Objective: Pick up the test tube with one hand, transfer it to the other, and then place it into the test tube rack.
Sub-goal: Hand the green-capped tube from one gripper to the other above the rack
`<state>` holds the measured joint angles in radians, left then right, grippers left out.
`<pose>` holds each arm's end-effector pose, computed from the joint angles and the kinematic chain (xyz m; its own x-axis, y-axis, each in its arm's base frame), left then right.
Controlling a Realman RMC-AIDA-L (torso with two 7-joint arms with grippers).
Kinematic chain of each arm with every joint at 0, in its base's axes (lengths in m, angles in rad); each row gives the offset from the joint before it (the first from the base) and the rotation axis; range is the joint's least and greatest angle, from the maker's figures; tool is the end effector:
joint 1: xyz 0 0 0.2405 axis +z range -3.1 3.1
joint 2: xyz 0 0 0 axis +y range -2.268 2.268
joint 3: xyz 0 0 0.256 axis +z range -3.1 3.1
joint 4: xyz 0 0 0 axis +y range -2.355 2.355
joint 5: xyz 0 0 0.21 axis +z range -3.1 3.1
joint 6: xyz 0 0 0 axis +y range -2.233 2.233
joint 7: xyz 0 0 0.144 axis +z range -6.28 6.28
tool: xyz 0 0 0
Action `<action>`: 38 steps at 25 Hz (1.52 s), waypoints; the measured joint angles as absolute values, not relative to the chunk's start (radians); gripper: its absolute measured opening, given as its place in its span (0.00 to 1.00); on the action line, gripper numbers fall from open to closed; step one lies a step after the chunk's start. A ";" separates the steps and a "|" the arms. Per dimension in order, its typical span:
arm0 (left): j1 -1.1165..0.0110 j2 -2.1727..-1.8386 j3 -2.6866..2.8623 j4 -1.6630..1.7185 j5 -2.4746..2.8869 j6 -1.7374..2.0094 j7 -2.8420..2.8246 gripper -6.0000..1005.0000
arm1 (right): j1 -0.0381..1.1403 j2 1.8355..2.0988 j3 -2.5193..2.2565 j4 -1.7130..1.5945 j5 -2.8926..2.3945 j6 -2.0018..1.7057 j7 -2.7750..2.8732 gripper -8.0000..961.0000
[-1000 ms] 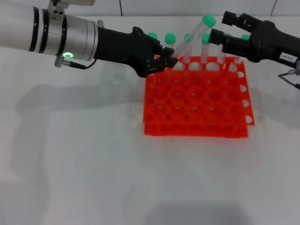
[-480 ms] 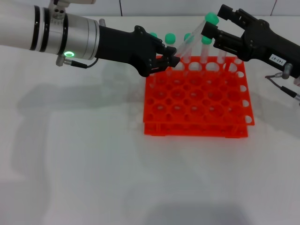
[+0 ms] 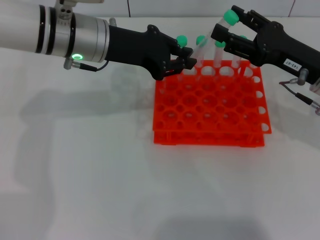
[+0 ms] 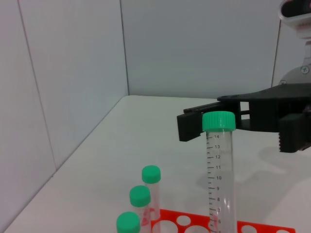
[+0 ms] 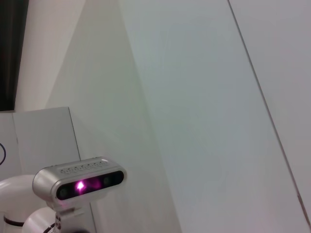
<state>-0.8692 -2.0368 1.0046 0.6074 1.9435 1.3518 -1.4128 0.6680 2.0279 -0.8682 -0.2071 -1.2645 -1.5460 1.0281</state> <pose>-0.1462 0.4070 -0.0295 0.9490 0.0618 0.3092 0.1165 -0.9800 -0.1615 0.2086 0.3615 -0.0047 0.4846 -0.0924 -0.8699 -0.4746 -0.8631 -0.1727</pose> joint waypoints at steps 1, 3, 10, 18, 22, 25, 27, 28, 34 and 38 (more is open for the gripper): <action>-0.869 -2.038 1.006 0.607 1.943 1.352 -1.413 0.20 | 0.668 2.028 -0.867 -0.207 -1.264 -1.545 1.028 0.91; -0.870 -2.040 1.007 0.607 1.943 1.351 -1.413 0.20 | 0.668 2.028 -0.865 -0.207 -1.264 -1.544 1.028 0.91; -0.872 -2.050 1.008 0.606 1.948 1.344 -1.418 0.21 | 0.672 2.028 -0.864 -0.207 -1.264 -1.544 1.028 0.91; -0.873 -2.050 1.008 0.606 1.951 1.344 -1.421 0.22 | 0.667 2.027 -0.861 -0.207 -1.263 -1.550 1.029 0.80; -0.872 -2.052 1.008 0.606 1.952 1.344 -1.421 0.22 | 0.668 2.026 -0.866 -0.207 -1.263 -1.552 1.033 0.72; -0.871 -2.052 1.008 0.606 1.953 1.344 -1.421 0.23 | 0.669 2.026 -0.867 -0.207 -1.262 -1.552 1.033 0.65; -0.871 -2.052 1.008 0.606 1.953 1.344 -1.421 0.23 | 0.669 2.027 -0.867 -0.207 -1.262 -1.552 1.032 0.61; -0.870 -2.052 1.009 0.606 1.953 1.344 -1.420 0.23 | 0.669 2.027 -0.868 -0.207 -1.262 -1.552 1.031 0.58; -0.868 -2.051 1.009 0.606 1.953 1.344 -1.418 0.24 | 0.673 2.028 -0.868 -0.207 -1.263 -1.549 1.030 0.35; -0.868 -2.052 1.015 0.606 1.952 1.341 -1.422 0.24 | 0.673 2.028 -0.868 -0.207 -1.263 -1.545 1.031 0.30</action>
<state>-0.8682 -2.0516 1.0154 0.6065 1.9523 1.3408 -1.4223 0.6734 2.0280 -0.8677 -0.2070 -1.2633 -1.5451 1.0307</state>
